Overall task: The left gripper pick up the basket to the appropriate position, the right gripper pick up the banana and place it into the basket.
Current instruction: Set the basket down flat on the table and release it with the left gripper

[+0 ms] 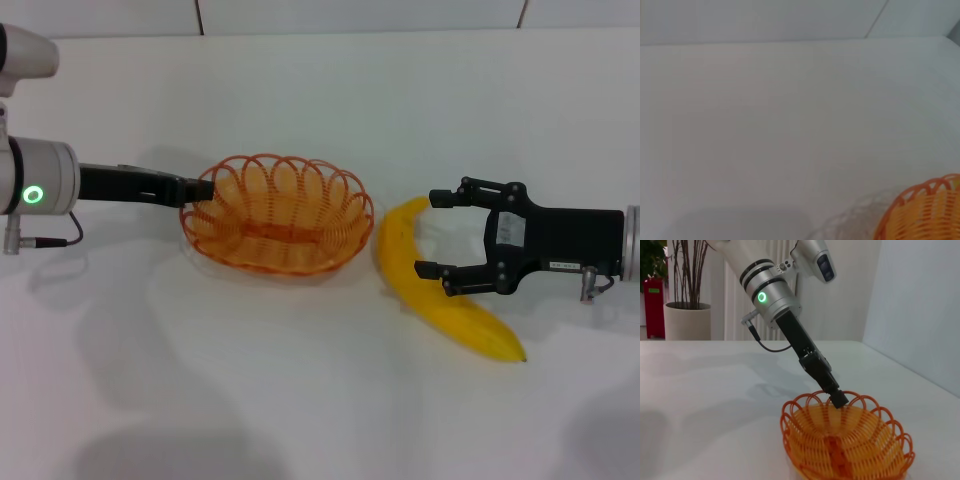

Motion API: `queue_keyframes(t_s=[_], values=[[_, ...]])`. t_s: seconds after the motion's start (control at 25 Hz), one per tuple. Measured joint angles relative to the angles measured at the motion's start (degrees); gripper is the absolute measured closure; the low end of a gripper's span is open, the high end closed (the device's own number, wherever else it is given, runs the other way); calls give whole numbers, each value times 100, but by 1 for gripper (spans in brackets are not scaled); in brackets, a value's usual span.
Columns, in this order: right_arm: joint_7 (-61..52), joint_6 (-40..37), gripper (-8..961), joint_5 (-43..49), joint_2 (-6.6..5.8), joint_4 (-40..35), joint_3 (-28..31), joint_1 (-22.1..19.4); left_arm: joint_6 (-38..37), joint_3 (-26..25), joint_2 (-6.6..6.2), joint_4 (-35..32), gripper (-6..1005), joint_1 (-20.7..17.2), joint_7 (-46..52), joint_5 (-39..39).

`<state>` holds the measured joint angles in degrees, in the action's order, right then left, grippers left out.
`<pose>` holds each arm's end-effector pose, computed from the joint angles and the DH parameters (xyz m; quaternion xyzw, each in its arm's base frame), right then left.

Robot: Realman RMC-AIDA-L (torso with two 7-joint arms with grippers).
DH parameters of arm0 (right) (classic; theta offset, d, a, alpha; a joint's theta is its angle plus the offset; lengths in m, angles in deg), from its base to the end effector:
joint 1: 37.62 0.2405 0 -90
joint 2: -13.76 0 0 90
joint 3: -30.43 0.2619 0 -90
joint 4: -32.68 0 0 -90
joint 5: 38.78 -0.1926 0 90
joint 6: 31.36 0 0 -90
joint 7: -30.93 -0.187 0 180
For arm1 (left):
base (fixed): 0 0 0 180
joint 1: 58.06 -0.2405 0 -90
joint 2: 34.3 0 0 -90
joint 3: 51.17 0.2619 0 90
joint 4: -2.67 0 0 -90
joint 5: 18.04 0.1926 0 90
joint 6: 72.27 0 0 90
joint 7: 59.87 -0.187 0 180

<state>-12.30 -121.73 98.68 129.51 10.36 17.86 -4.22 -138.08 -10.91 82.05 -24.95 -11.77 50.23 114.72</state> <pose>0.2787 0.3173 -0.0459 -0.9612 0.0509 0.2025 0.1805 -0.2440 0.4144 -0.0628 -0.8910 -0.4086 -0.0898 0.1762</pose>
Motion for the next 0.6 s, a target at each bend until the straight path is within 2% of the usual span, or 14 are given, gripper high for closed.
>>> queue_keyframes(t_s=[0.6], values=[[-8, -34, 62, 1, 0, 0, 1, 0, 86, 20, -12, 23, 882, -6, 158, 26]])
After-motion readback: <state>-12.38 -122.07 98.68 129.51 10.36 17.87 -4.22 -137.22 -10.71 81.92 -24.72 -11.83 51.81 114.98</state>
